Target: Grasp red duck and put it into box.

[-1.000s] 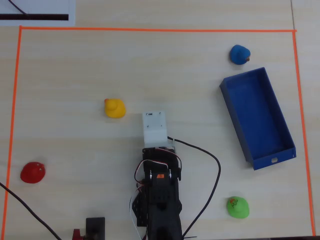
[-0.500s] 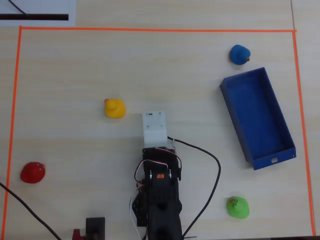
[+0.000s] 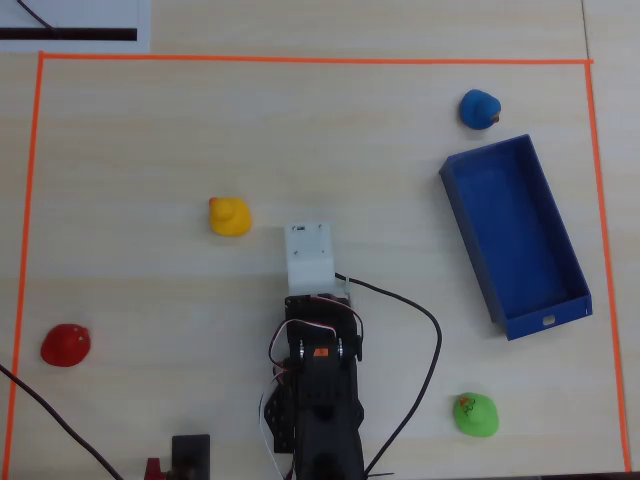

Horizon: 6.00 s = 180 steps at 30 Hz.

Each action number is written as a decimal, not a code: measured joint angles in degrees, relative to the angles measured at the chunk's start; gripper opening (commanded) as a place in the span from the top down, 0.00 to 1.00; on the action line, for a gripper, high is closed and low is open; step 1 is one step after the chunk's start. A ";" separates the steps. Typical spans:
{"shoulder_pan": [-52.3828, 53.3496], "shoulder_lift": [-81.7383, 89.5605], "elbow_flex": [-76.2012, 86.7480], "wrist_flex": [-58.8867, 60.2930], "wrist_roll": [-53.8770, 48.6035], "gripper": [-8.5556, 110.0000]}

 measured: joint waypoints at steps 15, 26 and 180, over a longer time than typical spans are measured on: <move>-4.22 0.00 0.00 -0.18 0.00 0.93; -34.80 -10.81 -7.47 -24.70 11.51 0.85; 58.45 -108.54 -96.94 -10.37 -0.70 0.93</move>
